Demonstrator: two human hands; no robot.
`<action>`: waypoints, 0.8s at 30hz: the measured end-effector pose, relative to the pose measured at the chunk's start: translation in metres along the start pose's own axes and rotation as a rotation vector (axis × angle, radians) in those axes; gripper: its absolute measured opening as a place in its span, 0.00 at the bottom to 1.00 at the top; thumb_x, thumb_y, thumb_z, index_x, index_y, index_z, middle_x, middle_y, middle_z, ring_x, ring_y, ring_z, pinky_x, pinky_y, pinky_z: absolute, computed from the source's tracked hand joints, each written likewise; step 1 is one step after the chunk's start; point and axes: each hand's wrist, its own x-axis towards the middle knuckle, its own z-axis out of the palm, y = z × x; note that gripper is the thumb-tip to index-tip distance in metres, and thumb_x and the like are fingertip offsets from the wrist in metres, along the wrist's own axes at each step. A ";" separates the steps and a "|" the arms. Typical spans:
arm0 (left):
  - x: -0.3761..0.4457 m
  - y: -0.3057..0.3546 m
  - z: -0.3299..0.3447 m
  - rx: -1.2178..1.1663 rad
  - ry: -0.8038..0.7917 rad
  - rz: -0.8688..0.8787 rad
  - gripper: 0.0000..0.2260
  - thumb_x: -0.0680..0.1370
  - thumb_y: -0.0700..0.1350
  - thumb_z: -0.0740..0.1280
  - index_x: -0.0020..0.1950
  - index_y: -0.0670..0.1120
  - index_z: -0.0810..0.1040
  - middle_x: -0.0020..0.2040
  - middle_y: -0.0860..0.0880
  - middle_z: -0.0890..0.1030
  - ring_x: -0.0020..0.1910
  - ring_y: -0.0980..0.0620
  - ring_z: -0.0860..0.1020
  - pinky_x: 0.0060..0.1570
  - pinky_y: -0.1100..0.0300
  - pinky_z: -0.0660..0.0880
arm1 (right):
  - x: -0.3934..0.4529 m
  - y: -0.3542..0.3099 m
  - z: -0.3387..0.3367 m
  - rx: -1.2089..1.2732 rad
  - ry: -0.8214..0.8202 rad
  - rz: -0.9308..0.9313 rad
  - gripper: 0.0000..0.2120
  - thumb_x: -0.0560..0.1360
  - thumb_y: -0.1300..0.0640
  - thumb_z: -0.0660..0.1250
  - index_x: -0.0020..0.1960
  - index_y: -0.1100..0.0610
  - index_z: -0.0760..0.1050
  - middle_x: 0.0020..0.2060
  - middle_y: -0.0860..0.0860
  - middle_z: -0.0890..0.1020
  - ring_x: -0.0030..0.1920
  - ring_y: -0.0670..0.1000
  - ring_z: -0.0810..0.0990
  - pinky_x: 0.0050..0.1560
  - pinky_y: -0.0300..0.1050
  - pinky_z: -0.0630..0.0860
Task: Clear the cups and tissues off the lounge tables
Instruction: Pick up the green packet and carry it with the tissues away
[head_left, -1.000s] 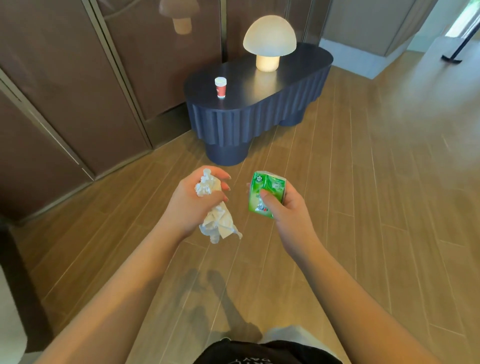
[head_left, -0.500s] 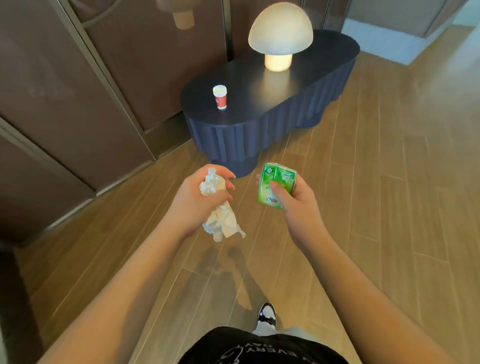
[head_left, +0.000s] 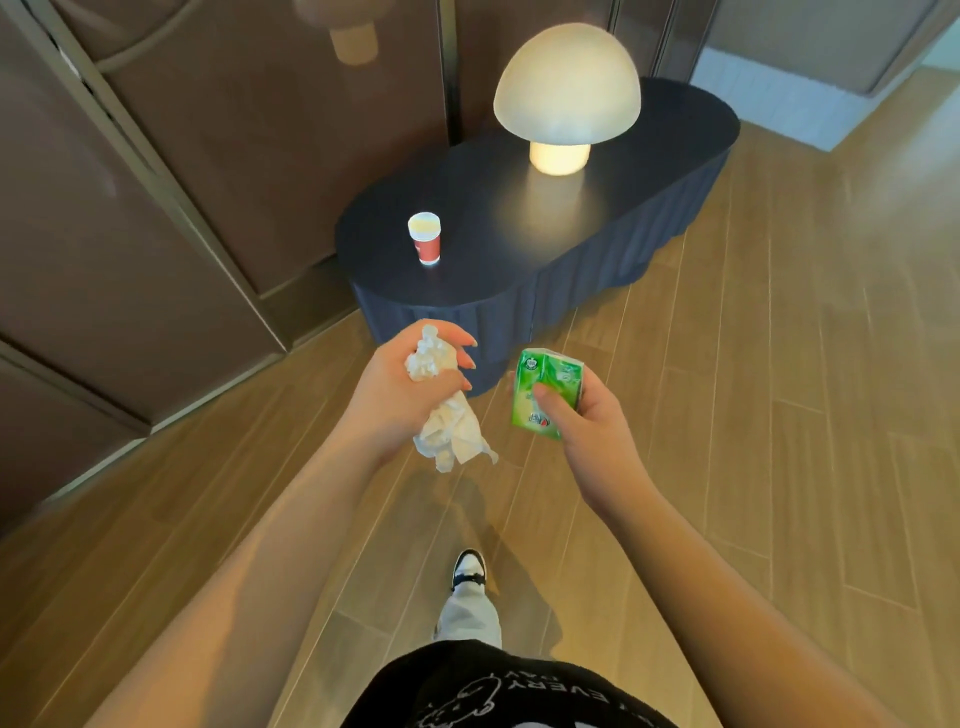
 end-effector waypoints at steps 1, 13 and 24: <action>0.020 -0.002 -0.002 -0.006 -0.004 0.010 0.13 0.78 0.39 0.73 0.53 0.58 0.80 0.45 0.62 0.83 0.49 0.61 0.83 0.37 0.70 0.79 | 0.018 -0.003 0.002 -0.008 0.005 -0.006 0.10 0.81 0.54 0.67 0.61 0.48 0.77 0.51 0.43 0.85 0.53 0.44 0.84 0.47 0.37 0.80; 0.237 0.009 -0.023 0.038 -0.046 0.087 0.16 0.76 0.37 0.73 0.49 0.60 0.79 0.42 0.65 0.83 0.47 0.62 0.83 0.43 0.71 0.79 | 0.208 -0.047 0.006 -0.055 0.040 -0.024 0.10 0.81 0.56 0.66 0.61 0.50 0.77 0.53 0.47 0.86 0.54 0.46 0.85 0.53 0.42 0.81; 0.392 -0.001 0.026 0.017 0.046 -0.077 0.18 0.74 0.36 0.71 0.47 0.62 0.82 0.46 0.58 0.84 0.45 0.59 0.83 0.42 0.61 0.79 | 0.387 -0.053 -0.039 -0.050 -0.020 -0.001 0.08 0.81 0.57 0.66 0.57 0.45 0.76 0.48 0.38 0.86 0.51 0.41 0.84 0.45 0.34 0.79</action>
